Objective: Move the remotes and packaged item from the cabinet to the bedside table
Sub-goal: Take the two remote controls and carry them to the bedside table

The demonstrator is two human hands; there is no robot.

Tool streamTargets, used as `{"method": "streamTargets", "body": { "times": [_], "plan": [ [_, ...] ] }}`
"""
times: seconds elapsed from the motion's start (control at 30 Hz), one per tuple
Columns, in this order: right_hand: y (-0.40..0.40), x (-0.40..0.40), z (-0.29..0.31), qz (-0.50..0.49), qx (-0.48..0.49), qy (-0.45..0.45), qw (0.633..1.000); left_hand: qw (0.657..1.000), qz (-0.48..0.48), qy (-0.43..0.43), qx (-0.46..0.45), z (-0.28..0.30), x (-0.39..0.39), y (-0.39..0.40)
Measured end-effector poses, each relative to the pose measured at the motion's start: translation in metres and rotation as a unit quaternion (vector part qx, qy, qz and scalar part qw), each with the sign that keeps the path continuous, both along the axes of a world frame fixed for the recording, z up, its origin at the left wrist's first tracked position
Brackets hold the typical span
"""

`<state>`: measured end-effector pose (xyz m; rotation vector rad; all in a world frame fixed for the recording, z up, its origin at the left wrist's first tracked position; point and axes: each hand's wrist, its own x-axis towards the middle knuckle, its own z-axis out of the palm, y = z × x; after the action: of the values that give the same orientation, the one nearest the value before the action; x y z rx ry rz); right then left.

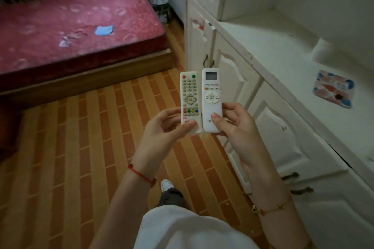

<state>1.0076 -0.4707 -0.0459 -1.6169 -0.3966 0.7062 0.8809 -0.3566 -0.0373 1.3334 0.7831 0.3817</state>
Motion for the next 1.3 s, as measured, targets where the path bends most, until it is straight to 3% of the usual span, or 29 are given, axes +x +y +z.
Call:
{"method": "streamTargets", "body": {
  "times": [0.63, 0.93, 1.3],
  "plan": [
    [0.323, -0.036, -0.003, 0.261, 0.002, 0.007, 0.965, 0.968, 0.249, 0.022, 0.009, -0.006, -0.076, 0.248],
    [0.464, -0.059, -0.014, 0.380, -0.008, 0.020, 0.925, 0.928, 0.370, 0.035, 0.002, -0.022, -0.101, 0.348],
    [0.692, -0.072, 0.003, 0.508, 0.008, 0.004, 0.862, 0.865, 0.501, 0.030, 0.014, -0.007, -0.106, 0.529]
  ]
}}
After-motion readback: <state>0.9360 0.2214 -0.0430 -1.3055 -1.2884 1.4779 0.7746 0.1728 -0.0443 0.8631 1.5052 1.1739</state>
